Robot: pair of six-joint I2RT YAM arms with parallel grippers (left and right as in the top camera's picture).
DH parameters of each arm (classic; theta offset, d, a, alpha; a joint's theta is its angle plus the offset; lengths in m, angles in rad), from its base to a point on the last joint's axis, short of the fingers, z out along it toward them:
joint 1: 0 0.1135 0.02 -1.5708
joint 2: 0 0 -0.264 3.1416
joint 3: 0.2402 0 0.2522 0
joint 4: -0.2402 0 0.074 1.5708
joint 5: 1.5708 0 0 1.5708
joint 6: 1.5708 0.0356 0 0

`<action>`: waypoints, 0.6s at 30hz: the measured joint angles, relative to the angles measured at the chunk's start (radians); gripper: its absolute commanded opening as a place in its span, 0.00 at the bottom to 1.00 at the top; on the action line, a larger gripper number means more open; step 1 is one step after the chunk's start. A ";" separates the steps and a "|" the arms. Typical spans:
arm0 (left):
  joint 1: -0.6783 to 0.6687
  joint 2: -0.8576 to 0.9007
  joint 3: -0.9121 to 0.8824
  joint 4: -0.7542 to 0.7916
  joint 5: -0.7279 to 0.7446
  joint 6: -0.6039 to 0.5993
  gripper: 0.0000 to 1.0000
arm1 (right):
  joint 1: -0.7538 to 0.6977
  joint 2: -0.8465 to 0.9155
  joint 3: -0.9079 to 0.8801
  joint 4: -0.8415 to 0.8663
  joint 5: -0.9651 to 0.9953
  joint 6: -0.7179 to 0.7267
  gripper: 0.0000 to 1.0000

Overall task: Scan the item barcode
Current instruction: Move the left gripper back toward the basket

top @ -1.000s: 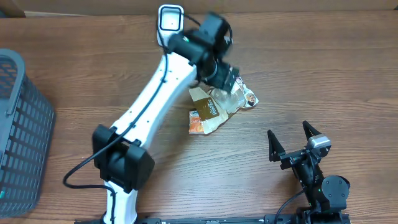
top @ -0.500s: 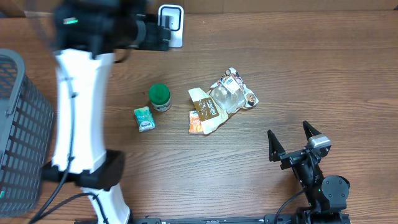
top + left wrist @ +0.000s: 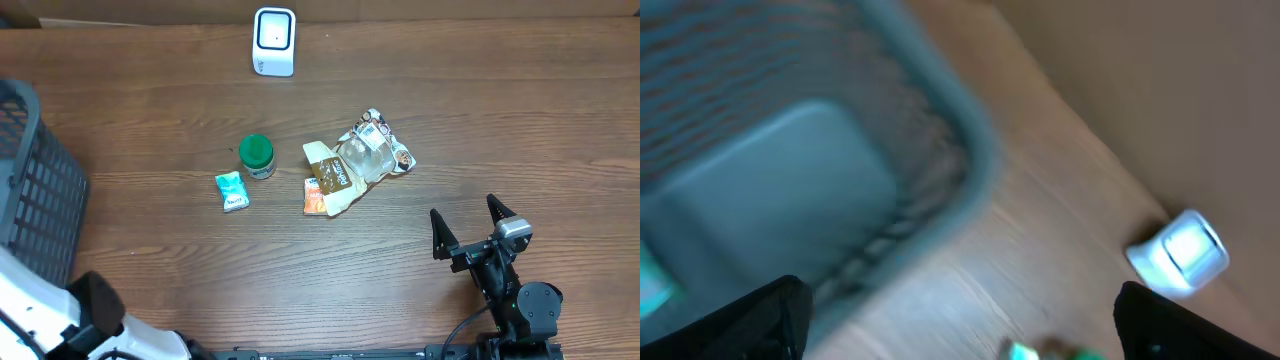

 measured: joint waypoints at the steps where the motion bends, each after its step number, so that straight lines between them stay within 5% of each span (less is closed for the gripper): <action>1: 0.048 0.008 0.000 0.000 -0.001 -0.016 0.95 | 0.000 0.000 0.000 0.001 0.000 0.000 1.00; 10: 0.311 0.041 -0.058 -0.003 -0.015 -0.085 0.91 | 0.000 0.000 0.000 0.001 0.000 0.000 1.00; 18: 0.353 0.043 -0.238 0.011 -0.126 -0.116 0.91 | 0.000 0.000 0.000 0.000 0.000 0.000 1.00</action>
